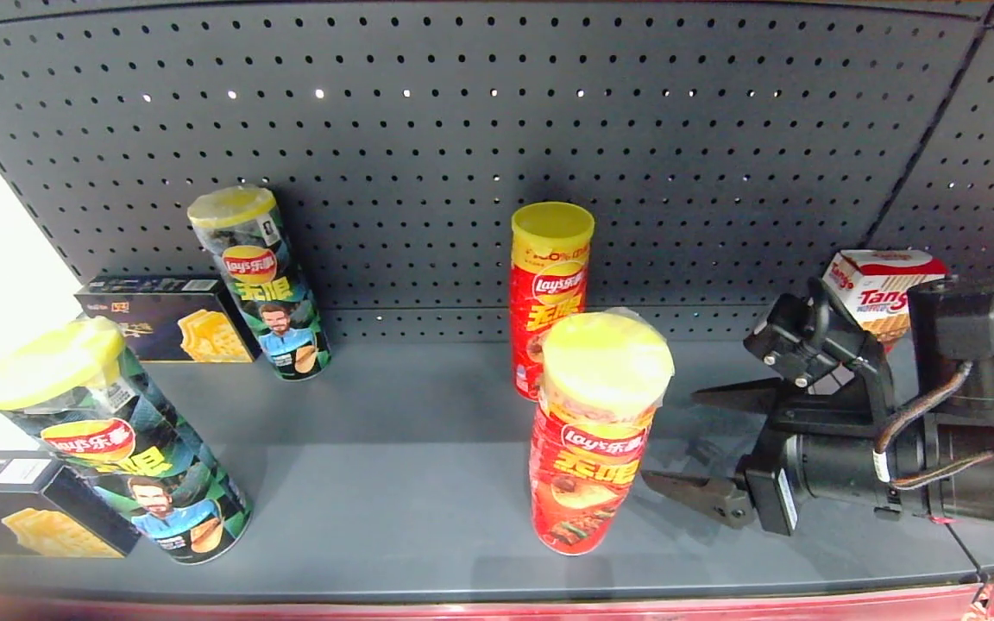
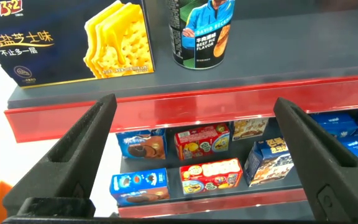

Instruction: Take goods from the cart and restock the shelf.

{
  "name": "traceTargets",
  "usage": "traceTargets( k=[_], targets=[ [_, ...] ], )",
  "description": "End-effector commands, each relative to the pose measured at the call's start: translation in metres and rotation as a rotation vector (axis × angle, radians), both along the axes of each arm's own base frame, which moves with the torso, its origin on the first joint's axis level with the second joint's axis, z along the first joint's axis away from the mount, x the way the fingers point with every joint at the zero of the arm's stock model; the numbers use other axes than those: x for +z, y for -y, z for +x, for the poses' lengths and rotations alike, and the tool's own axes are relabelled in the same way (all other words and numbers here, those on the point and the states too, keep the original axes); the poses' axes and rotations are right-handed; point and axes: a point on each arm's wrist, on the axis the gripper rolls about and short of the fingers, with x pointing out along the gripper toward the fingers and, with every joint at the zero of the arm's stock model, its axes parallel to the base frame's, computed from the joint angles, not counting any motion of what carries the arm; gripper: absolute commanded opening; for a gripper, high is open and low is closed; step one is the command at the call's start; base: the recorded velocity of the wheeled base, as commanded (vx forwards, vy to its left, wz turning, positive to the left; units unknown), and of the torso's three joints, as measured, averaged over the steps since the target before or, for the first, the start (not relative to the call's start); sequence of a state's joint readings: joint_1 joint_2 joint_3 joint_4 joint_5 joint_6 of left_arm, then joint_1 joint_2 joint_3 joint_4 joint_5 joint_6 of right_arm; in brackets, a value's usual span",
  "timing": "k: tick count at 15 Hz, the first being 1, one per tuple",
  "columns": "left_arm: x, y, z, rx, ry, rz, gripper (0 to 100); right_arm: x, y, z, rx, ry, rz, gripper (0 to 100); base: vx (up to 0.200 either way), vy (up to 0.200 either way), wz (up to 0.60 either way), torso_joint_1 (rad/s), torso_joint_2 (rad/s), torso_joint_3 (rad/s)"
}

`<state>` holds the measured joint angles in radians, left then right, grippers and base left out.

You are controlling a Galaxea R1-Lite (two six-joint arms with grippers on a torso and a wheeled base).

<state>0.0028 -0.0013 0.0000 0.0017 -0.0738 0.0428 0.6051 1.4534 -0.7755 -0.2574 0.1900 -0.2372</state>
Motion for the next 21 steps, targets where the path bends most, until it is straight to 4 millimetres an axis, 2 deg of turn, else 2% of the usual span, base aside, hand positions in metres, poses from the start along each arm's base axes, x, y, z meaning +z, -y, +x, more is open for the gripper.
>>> traceTargets(
  k=[1,10,16,21],
  targets=[
    [0.0,0.0,0.0,0.001,-0.001,0.0,100,0.003,-0.001,-0.001,0.006,0.01,0.007,100,0.0,0.0,0.0,0.0,0.0,0.0],
    [0.0,0.0,0.0,0.001,-0.001,0.0,100,0.002,-0.013,0.014,0.01,0.002,0.001,100,0.0,0.0,0.0,0.0,0.0,0.0],
    [0.0,0.0,0.0,0.001,-0.001,0.0,100,0.001,-0.007,0.006,0.01,0.0,0.0,100,0.0,0.0,0.0,0.0,0.0,0.0],
    [0.0,0.0,0.0,0.001,-0.001,0.0,100,0.003,-0.014,0.007,0.029,0.007,0.003,100,0.0,0.0,0.0,0.0,0.0,0.0]
  ],
)
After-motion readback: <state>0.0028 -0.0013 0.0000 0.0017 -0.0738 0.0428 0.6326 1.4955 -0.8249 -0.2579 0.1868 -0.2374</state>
